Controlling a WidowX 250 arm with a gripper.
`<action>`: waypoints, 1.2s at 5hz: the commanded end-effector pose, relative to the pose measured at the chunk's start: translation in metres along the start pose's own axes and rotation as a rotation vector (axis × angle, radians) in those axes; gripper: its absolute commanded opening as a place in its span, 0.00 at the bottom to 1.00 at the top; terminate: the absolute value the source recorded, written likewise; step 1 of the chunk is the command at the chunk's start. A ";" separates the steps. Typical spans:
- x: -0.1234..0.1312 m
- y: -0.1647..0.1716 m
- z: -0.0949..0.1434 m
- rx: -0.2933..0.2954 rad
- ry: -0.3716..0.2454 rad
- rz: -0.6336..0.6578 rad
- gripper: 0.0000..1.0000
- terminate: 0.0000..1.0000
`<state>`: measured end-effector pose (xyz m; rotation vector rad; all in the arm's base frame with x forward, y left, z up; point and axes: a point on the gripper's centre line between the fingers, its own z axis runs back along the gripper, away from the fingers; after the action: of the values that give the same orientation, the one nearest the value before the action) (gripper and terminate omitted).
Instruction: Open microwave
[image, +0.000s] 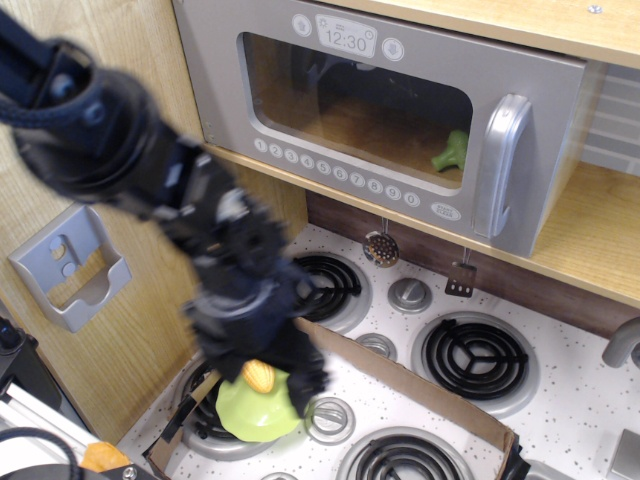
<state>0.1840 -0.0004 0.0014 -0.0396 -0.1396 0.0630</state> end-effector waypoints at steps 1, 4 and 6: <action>0.039 -0.053 0.016 -0.054 -0.025 -0.019 1.00 0.00; 0.085 -0.088 0.059 -0.026 -0.134 -0.104 1.00 0.00; 0.120 -0.079 0.088 -0.002 -0.137 -0.127 1.00 0.00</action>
<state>0.2907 -0.0671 0.0984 -0.0216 -0.2420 -0.0623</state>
